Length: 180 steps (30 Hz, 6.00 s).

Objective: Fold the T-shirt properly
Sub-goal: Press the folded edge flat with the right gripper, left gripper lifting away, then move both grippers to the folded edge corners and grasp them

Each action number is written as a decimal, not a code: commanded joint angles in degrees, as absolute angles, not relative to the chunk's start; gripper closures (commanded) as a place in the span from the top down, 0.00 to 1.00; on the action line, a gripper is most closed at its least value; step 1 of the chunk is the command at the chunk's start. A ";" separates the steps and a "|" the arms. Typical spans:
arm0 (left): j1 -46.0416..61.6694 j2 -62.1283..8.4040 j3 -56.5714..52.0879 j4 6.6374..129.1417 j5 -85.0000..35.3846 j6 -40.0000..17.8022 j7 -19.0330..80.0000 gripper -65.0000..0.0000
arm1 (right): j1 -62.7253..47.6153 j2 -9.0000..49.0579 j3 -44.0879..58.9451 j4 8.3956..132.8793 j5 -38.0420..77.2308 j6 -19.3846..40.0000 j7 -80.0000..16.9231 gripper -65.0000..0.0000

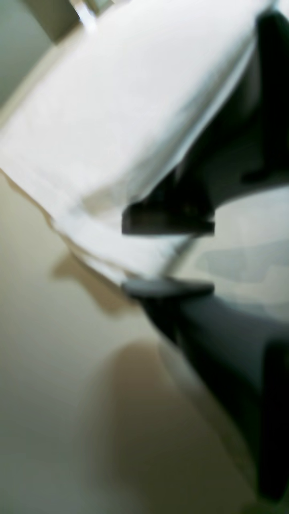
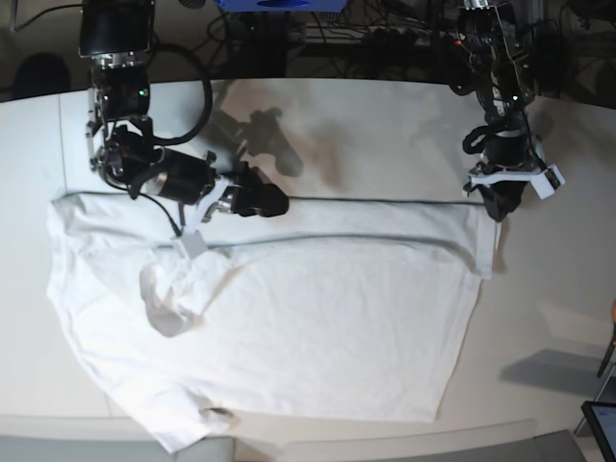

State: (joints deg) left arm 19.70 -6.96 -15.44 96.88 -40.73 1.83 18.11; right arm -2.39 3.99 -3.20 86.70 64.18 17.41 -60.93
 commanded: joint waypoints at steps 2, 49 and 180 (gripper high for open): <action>21.41 -8.66 -15.52 98.24 -40.92 1.27 16.75 0.03 | -0.84 3.47 -4.09 84.79 65.27 17.36 -58.77 0.51; 25.10 -8.75 -15.60 102.02 -40.92 1.27 16.66 0.00 | 2.95 1.19 -14.73 77.67 65.10 -3.03 -43.12 0.00; 10.33 -11.47 -7.43 92.79 -13.58 1.01 16.75 0.63 | -15.25 20.62 3.82 111.96 27.30 -31.96 -39.69 0.05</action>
